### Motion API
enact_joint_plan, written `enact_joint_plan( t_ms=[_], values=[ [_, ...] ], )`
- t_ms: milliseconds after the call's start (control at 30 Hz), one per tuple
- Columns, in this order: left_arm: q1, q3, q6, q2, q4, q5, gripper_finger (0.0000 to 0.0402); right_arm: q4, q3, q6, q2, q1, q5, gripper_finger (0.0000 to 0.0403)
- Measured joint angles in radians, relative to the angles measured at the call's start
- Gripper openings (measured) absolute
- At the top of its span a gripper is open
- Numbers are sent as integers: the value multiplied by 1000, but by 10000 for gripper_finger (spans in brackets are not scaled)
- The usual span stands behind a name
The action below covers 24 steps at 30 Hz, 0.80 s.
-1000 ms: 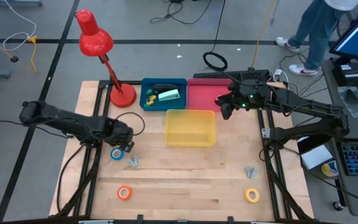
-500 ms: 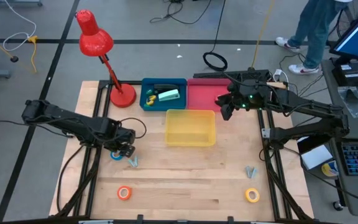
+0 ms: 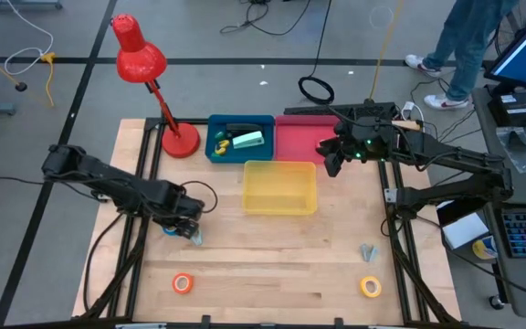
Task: Pick and place Stapler, Stapler remover, tape
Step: Put the blue tape into the pink bin
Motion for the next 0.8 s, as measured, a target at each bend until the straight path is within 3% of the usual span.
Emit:
enact_joint_plan(
  t_ms=[267, 400, 600, 800],
  values=[
    [-34, 0, 50, 111, 62, -24, 212, 0, 0, 7, 0, 0, 0, 114],
    [-45, 1, 87, 157, 113, -30, 158, 0, 0, 8, 0, 0, 0, 114],
    [-59, 3, 127, 168, 81, -44, 38, 0, 0, 8, 0, 0, -1, 114],
    [-60, 34, 168, 83, -41, 42, 39, 0, 0, 5, 0, 0, -1, 114]
  ],
)
